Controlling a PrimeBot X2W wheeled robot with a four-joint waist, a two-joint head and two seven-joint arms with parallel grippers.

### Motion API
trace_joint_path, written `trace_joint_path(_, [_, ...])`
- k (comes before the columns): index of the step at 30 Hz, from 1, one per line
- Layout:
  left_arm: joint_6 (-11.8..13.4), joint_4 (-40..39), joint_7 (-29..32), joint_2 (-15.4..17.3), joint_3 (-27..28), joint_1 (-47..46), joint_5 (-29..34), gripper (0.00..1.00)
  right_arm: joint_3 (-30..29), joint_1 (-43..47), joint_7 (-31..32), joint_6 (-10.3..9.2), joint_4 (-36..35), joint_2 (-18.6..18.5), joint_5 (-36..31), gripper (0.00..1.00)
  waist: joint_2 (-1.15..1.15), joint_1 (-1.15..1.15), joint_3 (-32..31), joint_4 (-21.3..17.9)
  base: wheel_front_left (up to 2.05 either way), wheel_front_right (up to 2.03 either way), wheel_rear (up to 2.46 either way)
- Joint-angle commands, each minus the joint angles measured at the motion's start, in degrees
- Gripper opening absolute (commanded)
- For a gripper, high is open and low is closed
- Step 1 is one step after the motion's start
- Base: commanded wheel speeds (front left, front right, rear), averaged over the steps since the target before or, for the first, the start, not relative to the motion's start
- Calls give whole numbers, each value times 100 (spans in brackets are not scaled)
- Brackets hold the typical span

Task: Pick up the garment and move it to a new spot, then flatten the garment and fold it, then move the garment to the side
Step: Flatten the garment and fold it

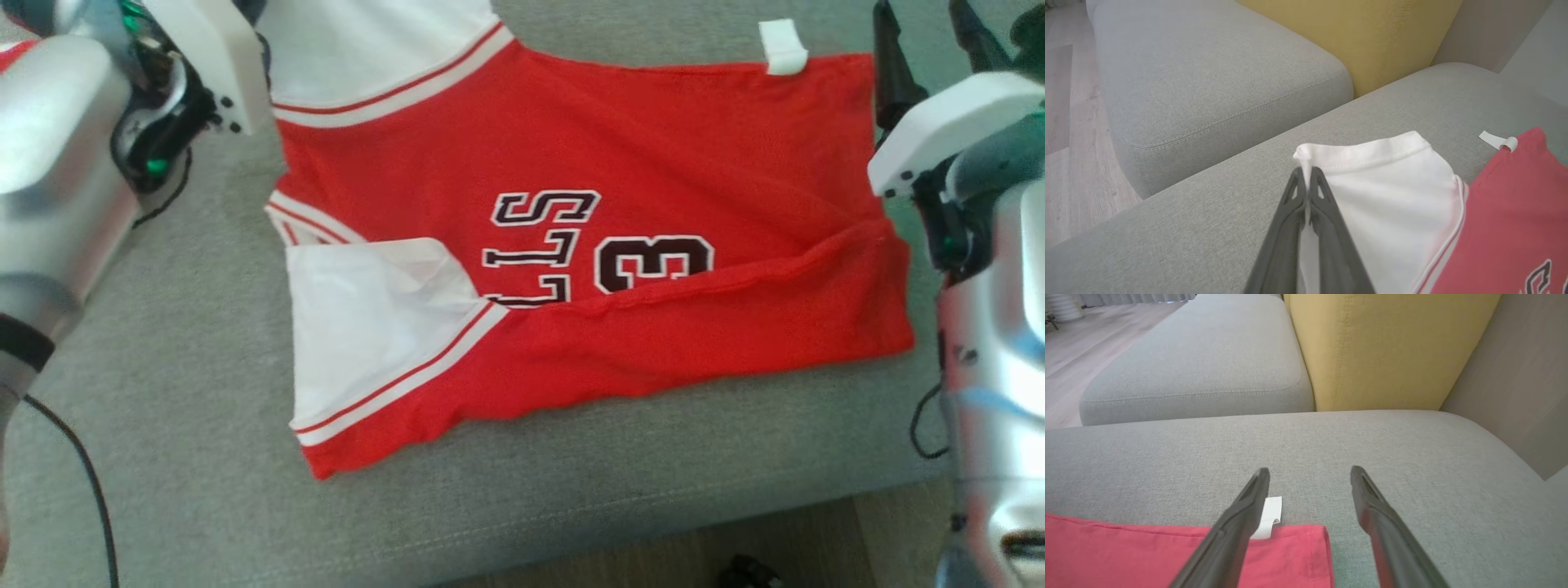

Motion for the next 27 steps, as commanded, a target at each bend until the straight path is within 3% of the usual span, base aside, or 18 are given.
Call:
trace_joint_path(1, [9,-153,-94,155,152,-214,-57,0,142,-285,103,37,19,-132,19,100,0,0,14,120,0,0,0])
trace_joint_path(6, [9,-311,-169,108,36,-252,-59,0,187,-570,457,37,783,-485,-78,100,0,0,116,292,0,0,0])
trace_joint_path(14, [9,-420,-203,94,-79,-314,-96,0,214,-820,753,37,1592,-760,-272,100,0,0,210,393,0,0,0])
trace_joint_path(27, [9,-358,-217,133,-167,-446,-192,0,495,-1112,586,37,2198,-717,-196,100,0,0,333,389,0,0,0])
